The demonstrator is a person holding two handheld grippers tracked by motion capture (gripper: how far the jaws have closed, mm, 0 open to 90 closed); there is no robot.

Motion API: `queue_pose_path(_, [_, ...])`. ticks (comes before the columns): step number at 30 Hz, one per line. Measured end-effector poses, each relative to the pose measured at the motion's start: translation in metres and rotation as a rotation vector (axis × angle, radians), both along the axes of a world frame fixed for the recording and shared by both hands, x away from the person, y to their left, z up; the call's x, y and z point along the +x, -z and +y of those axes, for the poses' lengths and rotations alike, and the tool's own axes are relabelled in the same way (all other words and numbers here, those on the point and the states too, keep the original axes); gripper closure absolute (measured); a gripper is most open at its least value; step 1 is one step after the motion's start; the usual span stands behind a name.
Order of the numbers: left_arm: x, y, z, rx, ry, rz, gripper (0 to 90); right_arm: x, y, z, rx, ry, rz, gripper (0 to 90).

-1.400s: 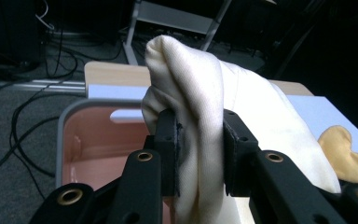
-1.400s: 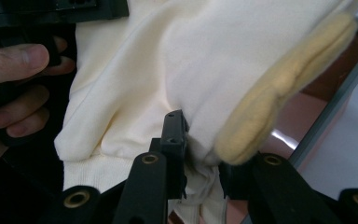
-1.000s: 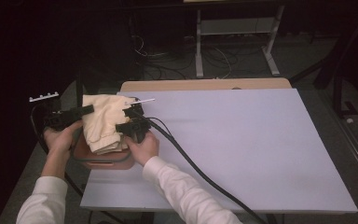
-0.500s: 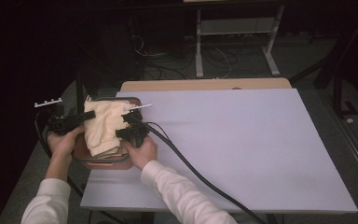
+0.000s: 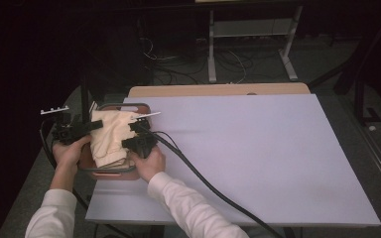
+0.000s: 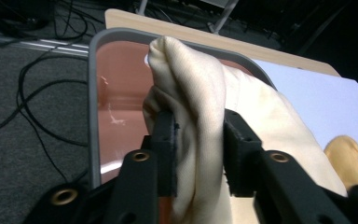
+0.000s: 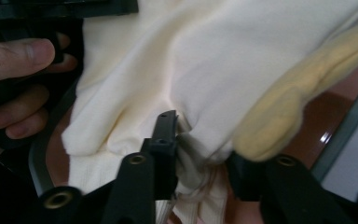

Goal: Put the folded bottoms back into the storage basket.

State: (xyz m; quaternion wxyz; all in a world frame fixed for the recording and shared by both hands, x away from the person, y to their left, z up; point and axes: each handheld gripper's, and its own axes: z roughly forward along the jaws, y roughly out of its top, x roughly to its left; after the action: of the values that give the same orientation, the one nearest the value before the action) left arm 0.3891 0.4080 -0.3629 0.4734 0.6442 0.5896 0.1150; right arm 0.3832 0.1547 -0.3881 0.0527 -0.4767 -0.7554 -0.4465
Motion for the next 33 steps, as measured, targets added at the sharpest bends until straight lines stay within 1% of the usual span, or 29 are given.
queue_pose_path(1, [0.002, 0.001, -0.001, 0.006, 0.001, 0.03, 51.9, 0.0, -0.003, 0.001, -0.028, -0.006, -0.024, 53.5])
queue_pose_path(2, [0.002, 0.001, -0.002, 0.013, 0.006, 0.039, 48.8, 0.0, -0.003, 0.0, -0.038, -0.012, -0.033, 52.8])
queue_pose_path(5, [0.002, 0.0, -0.003, 0.012, 0.01, 0.029, 46.5, 0.003, -0.005, -0.003, -0.032, -0.03, -0.032, 50.8])
queue_pose_path(6, [0.002, -0.002, -0.005, 0.025, 0.013, 0.029, 42.2, 0.005, -0.008, -0.006, -0.029, -0.032, -0.048, 46.7])
queue_pose_path(8, [0.002, -0.002, -0.006, 0.027, 0.015, 0.027, 39.3, 0.005, -0.01, -0.008, -0.029, -0.033, -0.054, 45.4])
queue_pose_path(10, [0.002, -0.005, -0.008, 0.033, 0.018, 0.02, 35.7, 0.008, -0.016, -0.015, -0.024, -0.037, -0.068, 40.8])
queue_pose_path(13, [0.0, -0.012, -0.014, 0.048, 0.039, 0.006, 32.2, 0.011, -0.022, -0.021, -0.022, -0.048, -0.082, 35.5])
queue_pose_path(16, [-0.001, -0.015, -0.018, 0.047, 0.046, -0.002, 29.5, 0.012, -0.028, -0.028, -0.017, -0.062, -0.098, 30.8])
queue_pose_path(17, [-0.002, -0.018, -0.022, 0.052, 0.051, -0.009, 28.3, 0.012, -0.03, -0.03, -0.011, -0.068, -0.103, 29.5])
queue_pose_path(20, [-0.003, -0.02, -0.025, 0.05, 0.055, -0.017, 26.4, 0.012, -0.035, -0.038, -0.007, -0.083, -0.111, 26.4])
queue_pose_path(21, [-0.004, -0.021, -0.029, 0.047, 0.056, -0.022, 26.2, 0.012, -0.036, -0.04, -0.003, -0.09, -0.11, 25.3])
queue_pose_path(22, [-0.004, -0.021, -0.029, 0.047, 0.056, -0.022, 25.9, 0.012, -0.036, -0.04, -0.003, -0.09, -0.11, 25.3])
queue_pose_path(23, [-0.006, -0.023, -0.033, 0.042, 0.059, -0.029, 24.8, 0.012, -0.038, -0.046, -0.003, -0.098, -0.115, 23.7])
queue_pose_path(25, [-0.006, -0.023, -0.035, 0.044, 0.065, -0.032, 22.9, 0.012, -0.04, -0.052, 0.001, -0.107, -0.117, 21.3])
queue_pose_path(26, [-0.007, -0.024, -0.038, 0.045, 0.068, -0.034, 22.9, 0.012, -0.04, -0.052, 0.001, -0.107, -0.117, 21.3])
queue_pose_path(28, [-0.009, -0.026, -0.043, 0.057, 0.086, -0.043, 20.2, 0.011, -0.041, -0.058, 0.001, -0.113, -0.123, 19.1])
queue_pose_path(29, [-0.011, -0.029, -0.048, 0.067, 0.109, -0.051, 16.7, 0.011, -0.043, -0.065, -0.003, -0.117, -0.128, 15.9])
queue_pose_path(30, [-0.011, -0.029, -0.048, 0.067, 0.109, -0.051, 15.6, 0.011, -0.044, -0.068, -0.009, -0.121, -0.132, 14.3])
queue_pose_path(31, [-0.014, -0.032, -0.053, 0.071, 0.127, -0.06, 15.0, 0.01, -0.046, -0.071, -0.018, -0.123, -0.138, 14.1])
queue_pose_path(33, [-0.016, -0.034, -0.057, 0.064, 0.143, -0.074, 12.9, 0.01, -0.048, -0.076, -0.039, -0.129, -0.146, 13.1])
